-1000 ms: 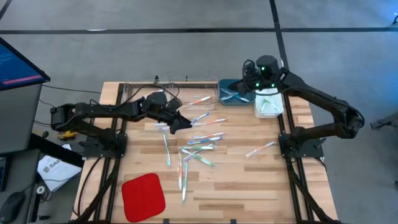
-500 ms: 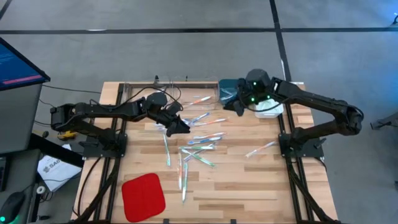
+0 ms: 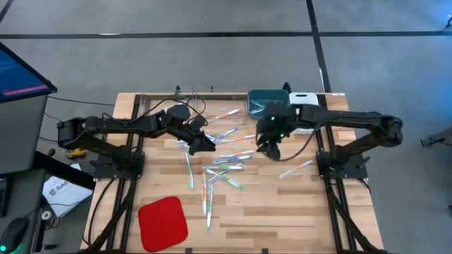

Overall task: Pick & Place Toothbrushes
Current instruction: Put the orange toothbrush into the right transparent bin

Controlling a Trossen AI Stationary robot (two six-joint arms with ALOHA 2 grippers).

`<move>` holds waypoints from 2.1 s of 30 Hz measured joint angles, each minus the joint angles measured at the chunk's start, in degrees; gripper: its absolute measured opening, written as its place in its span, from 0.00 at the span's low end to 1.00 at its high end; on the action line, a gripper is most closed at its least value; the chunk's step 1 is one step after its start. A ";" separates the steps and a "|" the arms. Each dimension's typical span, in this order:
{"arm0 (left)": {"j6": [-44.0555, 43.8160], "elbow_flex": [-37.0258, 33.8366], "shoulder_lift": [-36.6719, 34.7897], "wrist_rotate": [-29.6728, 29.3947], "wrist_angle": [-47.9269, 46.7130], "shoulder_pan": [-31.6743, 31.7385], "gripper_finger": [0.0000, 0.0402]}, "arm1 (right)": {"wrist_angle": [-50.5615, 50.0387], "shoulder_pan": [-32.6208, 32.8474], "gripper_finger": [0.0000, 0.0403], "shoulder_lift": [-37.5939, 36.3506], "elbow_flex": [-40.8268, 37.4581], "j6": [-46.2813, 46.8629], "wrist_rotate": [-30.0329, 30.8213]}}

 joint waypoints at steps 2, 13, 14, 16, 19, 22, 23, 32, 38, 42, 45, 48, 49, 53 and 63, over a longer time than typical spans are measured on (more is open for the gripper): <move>0.00 0.00 0.00 -0.18 0.01 0.02 0.40 | 0.32 1.85 0.39 2.02 0.00 -1.26 2.52; -0.74 0.00 0.00 -3.13 0.01 0.00 0.40 | 8.45 5.60 0.39 16.09 0.00 -12.68 17.71; -0.75 0.00 0.00 -3.13 -0.01 0.00 0.40 | 10.04 5.60 0.39 17.44 0.00 -12.86 17.77; -0.81 0.00 0.00 -3.13 -0.03 0.00 0.40 | 11.69 5.60 0.39 19.67 0.00 -12.86 17.84; -0.84 0.00 0.00 -3.13 -0.21 -0.02 0.40 | 13.81 5.87 0.39 22.28 -0.02 -12.88 18.31; -0.83 0.00 0.00 -3.15 -0.54 -0.30 0.40 | 15.94 5.93 0.39 24.21 0.00 -12.97 19.57; -0.83 0.00 0.00 -3.17 -0.56 -0.45 0.40 | 16.34 5.93 0.39 24.86 0.00 -13.02 19.58; -0.68 0.00 0.00 -3.17 -0.60 -1.11 0.40 | 17.55 7.17 0.39 29.92 0.00 -13.29 22.32; -0.66 0.00 0.00 -3.09 -0.60 -1.11 0.40 | 18.13 7.24 0.39 30.70 0.00 -12.96 23.67; -0.54 0.00 0.00 -3.06 -0.60 -1.11 0.40 | 18.07 7.28 0.38 30.65 0.00 -12.79 23.65; -0.44 0.00 0.00 -3.06 -0.60 -1.11 0.40 | 17.97 7.30 0.36 30.11 0.00 -11.04 23.58; -0.44 0.00 0.00 -3.04 -0.60 -1.11 0.40 | 17.17 7.36 0.34 28.82 -0.12 -7.60 23.57; -0.44 0.00 0.00 -3.04 -0.60 -1.11 0.40 | 18.30 7.37 0.34 28.54 -0.04 -6.66 23.56; -0.35 0.00 0.00 -3.04 -0.60 -1.11 0.40 | 20.62 7.37 0.37 26.95 -0.08 -5.27 23.44; 0.00 0.00 0.00 -2.99 -1.04 -1.51 0.40 | 19.61 6.83 0.56 26.44 0.00 -5.29 23.44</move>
